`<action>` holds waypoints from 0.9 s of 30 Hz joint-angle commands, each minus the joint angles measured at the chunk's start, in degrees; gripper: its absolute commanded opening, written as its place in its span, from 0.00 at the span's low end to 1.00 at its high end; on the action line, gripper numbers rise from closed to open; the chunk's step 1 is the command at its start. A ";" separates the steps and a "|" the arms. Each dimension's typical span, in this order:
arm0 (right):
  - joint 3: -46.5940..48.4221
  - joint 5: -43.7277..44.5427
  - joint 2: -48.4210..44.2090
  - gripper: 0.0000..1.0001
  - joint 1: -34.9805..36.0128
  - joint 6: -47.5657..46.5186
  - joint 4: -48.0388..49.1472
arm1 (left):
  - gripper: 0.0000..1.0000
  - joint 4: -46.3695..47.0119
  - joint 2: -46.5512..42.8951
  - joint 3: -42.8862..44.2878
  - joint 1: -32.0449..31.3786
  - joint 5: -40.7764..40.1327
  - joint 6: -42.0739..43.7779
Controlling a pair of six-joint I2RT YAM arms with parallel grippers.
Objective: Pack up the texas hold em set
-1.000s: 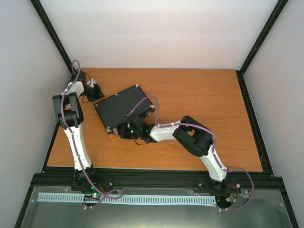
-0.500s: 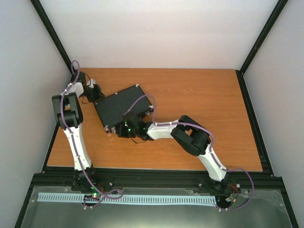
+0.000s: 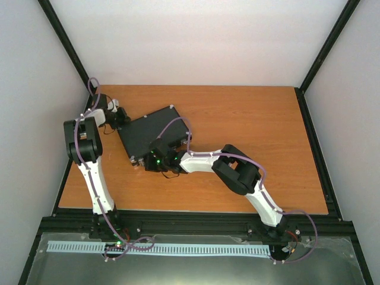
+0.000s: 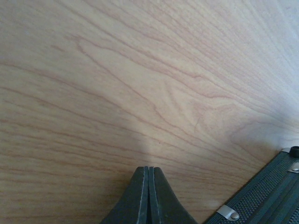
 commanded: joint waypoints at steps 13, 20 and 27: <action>-12.79 -1.25 9.52 0.03 -2.92 27.61 24.26 | 0.01 -7.44 -2.07 -16.19 -3.82 12.14 -7.95; -10.23 -1.49 4.06 0.03 -2.95 23.77 10.00 | 0.01 -9.28 -2.77 -15.01 -3.83 10.98 -7.26; -8.41 -1.63 -7.20 0.03 -2.95 6.35 -6.95 | 0.01 -12.46 -2.35 -9.51 -3.69 8.20 -7.04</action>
